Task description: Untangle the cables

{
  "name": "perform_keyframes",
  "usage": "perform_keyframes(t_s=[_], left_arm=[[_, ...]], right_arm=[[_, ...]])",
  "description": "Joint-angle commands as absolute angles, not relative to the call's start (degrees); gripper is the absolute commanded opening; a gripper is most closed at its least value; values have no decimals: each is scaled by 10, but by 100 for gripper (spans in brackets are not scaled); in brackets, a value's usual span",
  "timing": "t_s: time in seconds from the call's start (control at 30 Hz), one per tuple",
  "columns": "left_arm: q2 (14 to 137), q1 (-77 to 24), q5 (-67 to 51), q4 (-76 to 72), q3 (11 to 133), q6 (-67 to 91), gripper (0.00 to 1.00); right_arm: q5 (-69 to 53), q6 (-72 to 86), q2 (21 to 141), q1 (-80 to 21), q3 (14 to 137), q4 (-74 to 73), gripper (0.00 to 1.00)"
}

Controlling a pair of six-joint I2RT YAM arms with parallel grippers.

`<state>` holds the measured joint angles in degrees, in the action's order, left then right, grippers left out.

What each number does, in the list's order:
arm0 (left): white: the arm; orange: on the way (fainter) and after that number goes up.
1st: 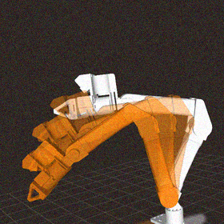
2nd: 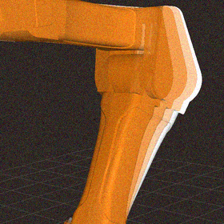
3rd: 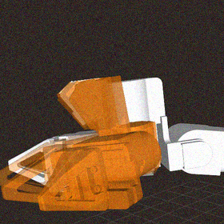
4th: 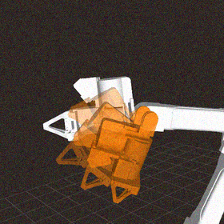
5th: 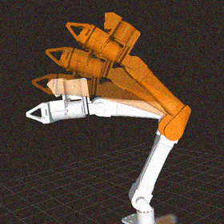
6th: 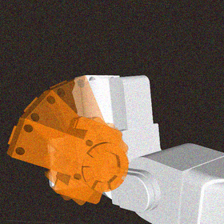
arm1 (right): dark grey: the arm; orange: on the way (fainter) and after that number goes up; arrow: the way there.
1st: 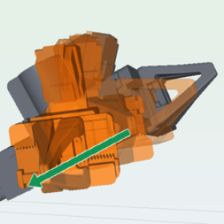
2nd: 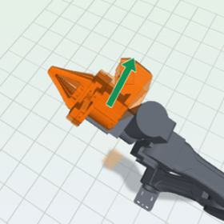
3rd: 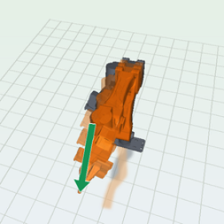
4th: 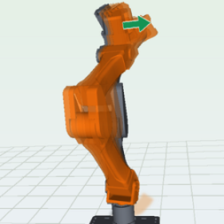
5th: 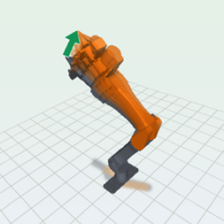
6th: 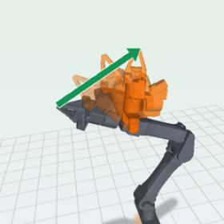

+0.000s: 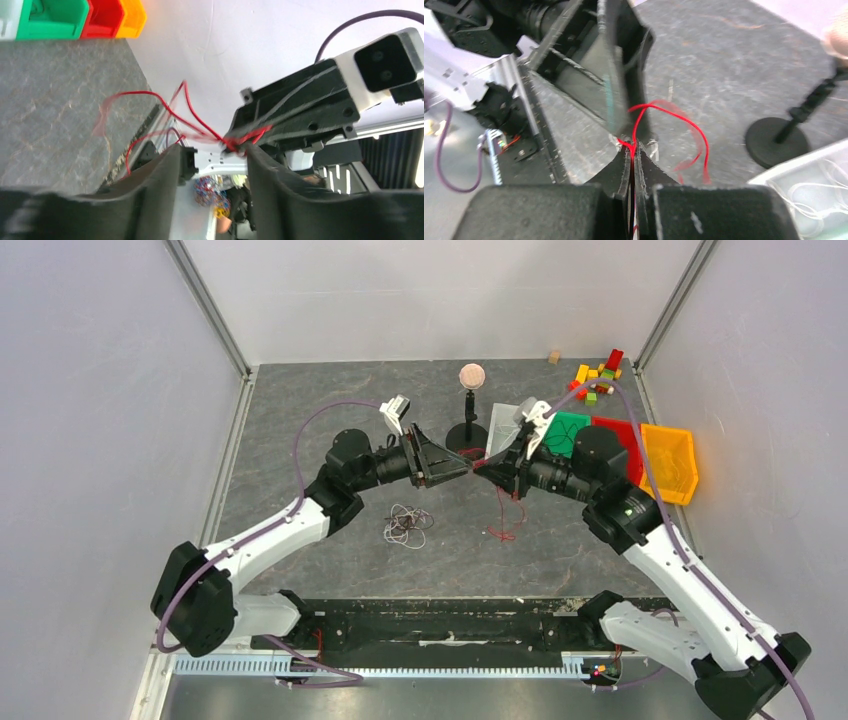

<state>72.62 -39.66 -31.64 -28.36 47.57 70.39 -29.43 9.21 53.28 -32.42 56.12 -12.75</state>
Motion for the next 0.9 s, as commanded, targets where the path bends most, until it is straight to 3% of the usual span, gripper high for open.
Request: perform_keyframes(t_s=[0.0,0.13,0.37,0.63,0.87], left_arm=[[709,-354,-406,-223,474,673,66],[652,-328,-418,-158,476,580,72],[593,-327,-410,-104,445,518,72],[604,-327,-402,-131,437,541,72],[609,-327,-406,-178,419,543,72]], right_arm=[[-212,51,493,-283,604,-141,0],[-171,46,471,-232,591,-274,0],[-74,40,498,-130,616,-404,0],[-202,-24,749,130,762,-546,0],[-292,-54,835,185,822,-402,0]])
